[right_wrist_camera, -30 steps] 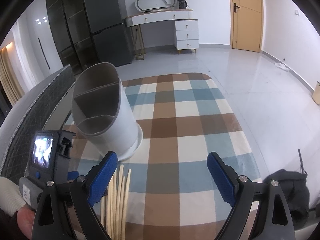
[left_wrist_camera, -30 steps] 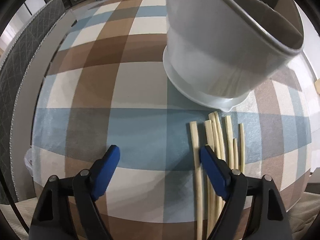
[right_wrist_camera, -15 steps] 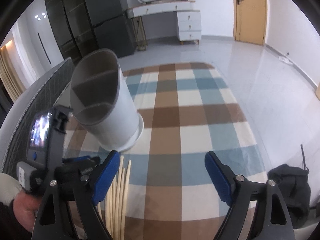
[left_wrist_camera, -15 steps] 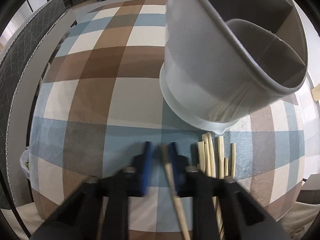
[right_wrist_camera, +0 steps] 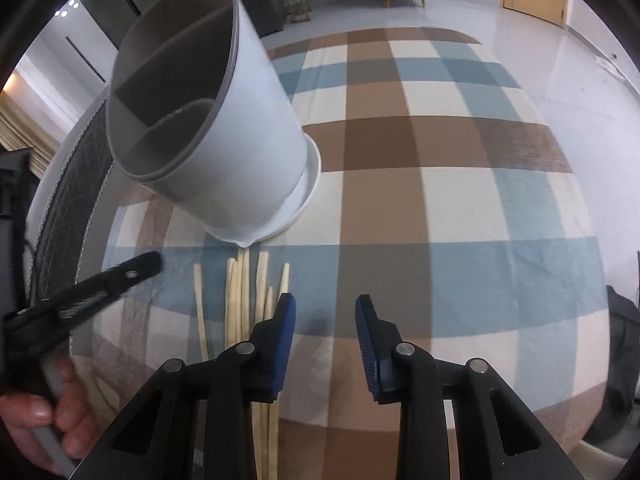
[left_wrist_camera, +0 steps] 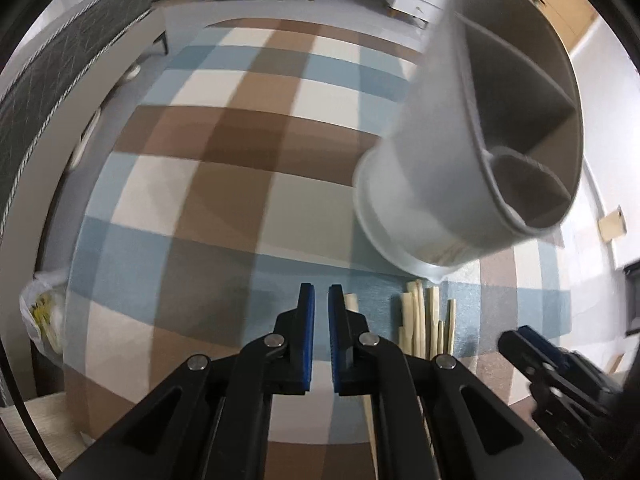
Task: Organize utensils
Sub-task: 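Lower the left tool to grasp one wooden chopstick while the right tool grasps another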
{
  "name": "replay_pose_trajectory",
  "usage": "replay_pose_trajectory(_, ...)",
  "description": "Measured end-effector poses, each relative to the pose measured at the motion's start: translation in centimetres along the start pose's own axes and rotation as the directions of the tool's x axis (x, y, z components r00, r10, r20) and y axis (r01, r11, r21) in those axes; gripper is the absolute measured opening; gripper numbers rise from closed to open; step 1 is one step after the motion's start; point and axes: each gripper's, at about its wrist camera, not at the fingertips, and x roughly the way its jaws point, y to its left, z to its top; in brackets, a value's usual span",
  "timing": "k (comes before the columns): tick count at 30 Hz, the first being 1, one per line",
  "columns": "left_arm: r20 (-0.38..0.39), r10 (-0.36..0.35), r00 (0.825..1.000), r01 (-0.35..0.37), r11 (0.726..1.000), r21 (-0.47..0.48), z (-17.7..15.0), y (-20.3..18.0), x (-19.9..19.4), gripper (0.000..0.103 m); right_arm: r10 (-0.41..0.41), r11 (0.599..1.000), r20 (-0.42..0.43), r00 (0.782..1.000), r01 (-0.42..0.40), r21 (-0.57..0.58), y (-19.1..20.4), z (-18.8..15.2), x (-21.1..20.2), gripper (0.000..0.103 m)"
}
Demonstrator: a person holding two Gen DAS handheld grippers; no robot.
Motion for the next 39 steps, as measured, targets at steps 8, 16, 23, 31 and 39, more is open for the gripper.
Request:
replay_pose_trajectory(8, -0.059, -0.043, 0.997, 0.031, 0.981, -0.191, 0.9, 3.8, -0.2, 0.021, -0.039, 0.997, -0.065, 0.997, 0.035, -0.063, 2.8, 1.2, 3.3, 0.032)
replay_pose_trajectory(16, -0.070, -0.026, 0.997, 0.009, 0.970, -0.243, 1.6, 5.4, 0.6, 0.054, -0.165, 0.973, -0.034, 0.986, 0.157, -0.171, 4.9, 0.9, 4.7, 0.026)
replay_pose_trajectory(23, -0.108, -0.035, 0.994, 0.010, 0.976, -0.219, 0.9, 5.1, 1.2, 0.057, -0.143, 0.983, -0.008, 0.990, 0.141, -0.119, 3.5, 0.8, 4.6, 0.004)
replay_pose_trajectory(31, -0.132, -0.008, 0.991, 0.000, 0.998, -0.059, -0.4, 1.5, 2.0, 0.057, -0.087, 0.996, 0.088, 0.992, 0.089, -0.012, 0.4, 1.3, 1.6, 0.003)
replay_pose_trajectory(39, -0.117, 0.081, 0.990, -0.081, 0.997, 0.001, -0.6, -1.3, 3.3, 0.055, -0.033, 0.998, 0.232, 0.972, 0.018, 0.066, -2.5, 1.0, -3.2, 0.003)
